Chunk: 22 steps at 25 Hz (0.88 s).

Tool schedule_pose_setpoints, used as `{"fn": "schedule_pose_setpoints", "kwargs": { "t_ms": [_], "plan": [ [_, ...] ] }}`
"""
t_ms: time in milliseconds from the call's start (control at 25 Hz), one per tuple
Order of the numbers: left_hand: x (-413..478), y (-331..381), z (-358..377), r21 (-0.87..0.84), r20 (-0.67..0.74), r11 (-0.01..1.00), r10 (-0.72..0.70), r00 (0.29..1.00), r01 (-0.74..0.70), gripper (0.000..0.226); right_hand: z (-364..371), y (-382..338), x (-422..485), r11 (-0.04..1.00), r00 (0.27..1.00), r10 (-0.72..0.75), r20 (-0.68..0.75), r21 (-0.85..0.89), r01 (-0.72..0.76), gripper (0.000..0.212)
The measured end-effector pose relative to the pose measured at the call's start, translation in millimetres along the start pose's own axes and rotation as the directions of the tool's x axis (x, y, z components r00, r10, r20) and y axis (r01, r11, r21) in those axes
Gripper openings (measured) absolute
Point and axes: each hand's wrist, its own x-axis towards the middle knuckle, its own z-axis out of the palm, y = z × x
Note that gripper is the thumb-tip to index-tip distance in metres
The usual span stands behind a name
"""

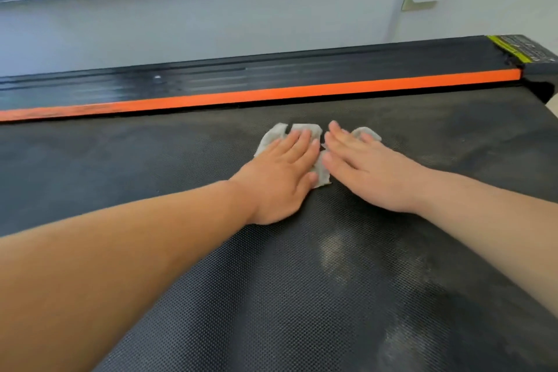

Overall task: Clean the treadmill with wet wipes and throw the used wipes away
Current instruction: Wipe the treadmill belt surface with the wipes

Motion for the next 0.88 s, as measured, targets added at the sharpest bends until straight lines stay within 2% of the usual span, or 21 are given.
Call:
{"fn": "schedule_pose_setpoints", "kwargs": {
  "t_ms": [80,200,280,360,480,520,640,720,800,880],
  "plan": [
    [-6,-22,-7,0.023,0.001,0.998,0.051,0.999,-0.051,0.064,-7,-1,-4,0.999,0.997,-0.034,-0.075,0.012,0.035,0.069],
    [-7,-22,-7,0.008,0.009,0.995,-0.103,0.995,0.102,0.065,-2,-7,-24,1.000,0.975,-0.017,-0.220,0.002,0.018,0.065],
    [-6,-11,-4,-0.005,0.019,0.991,-0.131,0.991,0.132,0.067,5,-10,-35,0.998,0.968,0.003,-0.251,-0.056,-0.017,0.060],
    [-7,-11,-5,0.018,0.018,0.992,-0.126,0.992,0.125,0.069,11,-11,-37,0.992,0.983,0.051,-0.176,-0.106,-0.070,0.061],
    [-9,-15,-6,0.115,-0.134,0.991,-0.056,0.989,0.072,0.069,13,-11,-28,0.988,0.993,0.084,-0.088,-0.126,-0.095,0.061],
    [-12,-15,-5,0.133,-0.136,0.991,-0.013,0.991,0.031,0.067,12,-12,-26,0.987,0.993,0.095,-0.068,-0.122,-0.103,0.060],
    [-18,-24,0,0.018,0.009,0.998,0.053,0.999,-0.053,0.061,8,-15,-18,0.982,0.992,0.127,0.004,-0.141,-0.125,0.058],
    [-14,-39,-4,0.005,0.037,0.997,0.072,0.997,-0.072,0.063,3,-14,1,0.976,0.985,0.165,0.044,-0.151,-0.156,0.059],
    [-5,-60,-9,0.017,0.008,1.000,-0.008,1.000,0.008,0.065,-5,-10,32,0.964,0.973,0.228,0.045,-0.150,-0.219,0.059],
    [2,-90,-11,0.045,-0.029,0.978,-0.201,0.979,0.202,0.065,-14,-21,60,0.961,0.970,0.243,0.033,-0.143,-0.236,0.058]
  ]
}}
